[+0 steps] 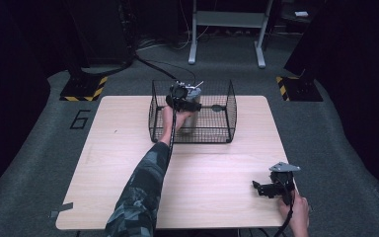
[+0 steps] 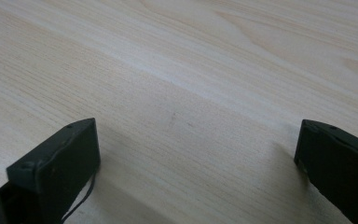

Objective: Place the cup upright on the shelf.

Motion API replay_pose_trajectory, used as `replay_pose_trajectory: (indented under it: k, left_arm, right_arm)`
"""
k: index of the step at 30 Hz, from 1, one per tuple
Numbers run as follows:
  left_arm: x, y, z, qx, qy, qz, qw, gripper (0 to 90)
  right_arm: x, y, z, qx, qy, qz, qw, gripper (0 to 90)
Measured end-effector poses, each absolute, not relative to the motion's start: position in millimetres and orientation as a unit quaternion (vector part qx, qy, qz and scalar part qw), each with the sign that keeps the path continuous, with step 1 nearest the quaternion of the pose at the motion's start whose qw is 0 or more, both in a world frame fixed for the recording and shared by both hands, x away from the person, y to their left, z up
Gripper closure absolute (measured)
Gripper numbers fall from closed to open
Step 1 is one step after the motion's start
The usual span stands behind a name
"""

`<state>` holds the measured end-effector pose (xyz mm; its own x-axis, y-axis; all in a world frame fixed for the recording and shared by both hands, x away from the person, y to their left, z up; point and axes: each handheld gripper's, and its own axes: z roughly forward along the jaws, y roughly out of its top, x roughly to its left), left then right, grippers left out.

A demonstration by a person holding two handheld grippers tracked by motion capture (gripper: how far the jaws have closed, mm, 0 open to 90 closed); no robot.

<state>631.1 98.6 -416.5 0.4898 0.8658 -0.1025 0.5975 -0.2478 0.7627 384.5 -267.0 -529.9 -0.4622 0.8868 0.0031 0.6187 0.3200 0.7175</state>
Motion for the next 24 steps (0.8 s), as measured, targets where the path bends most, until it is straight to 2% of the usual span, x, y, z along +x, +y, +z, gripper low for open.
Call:
replay_pose_trajectory:
  k: [24]
  left_arm:
    - [622.5,104.3,-419.6,0.788,0.463,0.166,0.371,2.6]
  right_arm:
    - [384.5,-267.0,-529.9,0.477,0.788,0.334,0.201,0.0]
